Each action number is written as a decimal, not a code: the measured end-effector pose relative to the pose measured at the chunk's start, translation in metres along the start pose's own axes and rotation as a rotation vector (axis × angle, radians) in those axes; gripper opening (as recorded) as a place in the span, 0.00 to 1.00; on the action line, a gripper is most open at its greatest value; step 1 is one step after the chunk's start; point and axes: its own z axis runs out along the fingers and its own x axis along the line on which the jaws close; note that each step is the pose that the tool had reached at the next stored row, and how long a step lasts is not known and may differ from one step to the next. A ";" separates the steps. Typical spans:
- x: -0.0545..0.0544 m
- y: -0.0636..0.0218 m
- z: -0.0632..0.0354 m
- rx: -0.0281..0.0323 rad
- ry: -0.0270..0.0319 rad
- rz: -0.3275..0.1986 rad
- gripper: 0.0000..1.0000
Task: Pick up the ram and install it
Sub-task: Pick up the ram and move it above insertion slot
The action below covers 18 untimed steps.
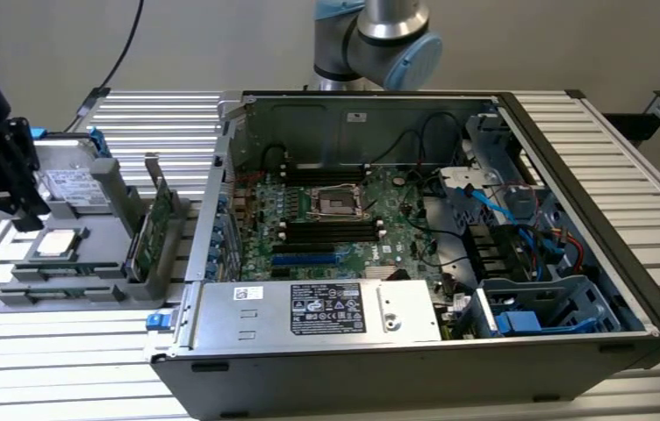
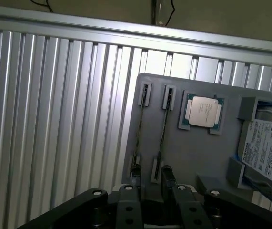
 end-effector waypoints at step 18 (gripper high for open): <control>-0.003 0.0074 0.0327 -0.0019 0.0058 0.019 0.31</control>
